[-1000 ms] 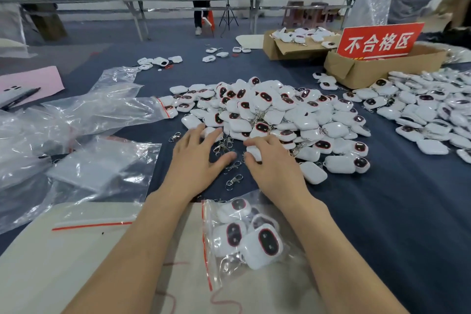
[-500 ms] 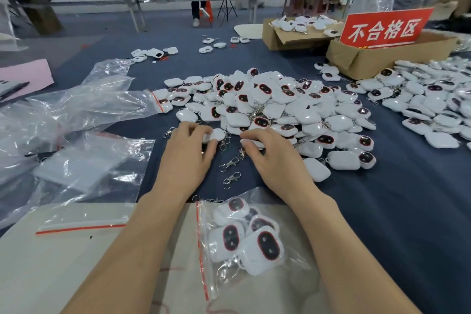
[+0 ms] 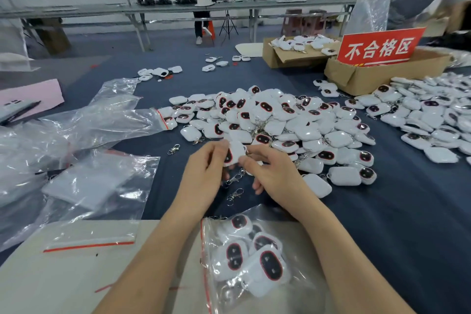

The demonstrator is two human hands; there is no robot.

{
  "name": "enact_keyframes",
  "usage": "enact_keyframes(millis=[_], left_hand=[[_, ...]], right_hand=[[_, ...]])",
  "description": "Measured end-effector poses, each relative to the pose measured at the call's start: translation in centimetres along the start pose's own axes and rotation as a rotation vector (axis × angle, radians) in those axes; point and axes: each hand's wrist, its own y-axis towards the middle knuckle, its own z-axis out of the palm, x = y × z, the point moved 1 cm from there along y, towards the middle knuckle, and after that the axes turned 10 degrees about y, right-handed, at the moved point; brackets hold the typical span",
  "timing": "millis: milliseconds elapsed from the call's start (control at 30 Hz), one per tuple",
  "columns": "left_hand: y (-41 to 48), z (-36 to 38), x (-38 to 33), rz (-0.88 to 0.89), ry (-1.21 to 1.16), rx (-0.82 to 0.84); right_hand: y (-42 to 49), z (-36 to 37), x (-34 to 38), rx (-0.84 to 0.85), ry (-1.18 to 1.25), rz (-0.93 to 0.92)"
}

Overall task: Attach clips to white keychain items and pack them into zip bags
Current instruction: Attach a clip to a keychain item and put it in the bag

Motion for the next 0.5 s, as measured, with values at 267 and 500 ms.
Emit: enact_keyframes(millis=[267,500], left_hand=[[0.1,-0.2,0.0,-0.032,-0.215,0.054],[-0.1,0.1,0.5,0.058,-0.082,0.064]], right_hand=[[-0.6,0.1,1.0,0.067,-0.117,0.000],[-0.7,0.0,1.6,-0.018,0.098,-0.028]])
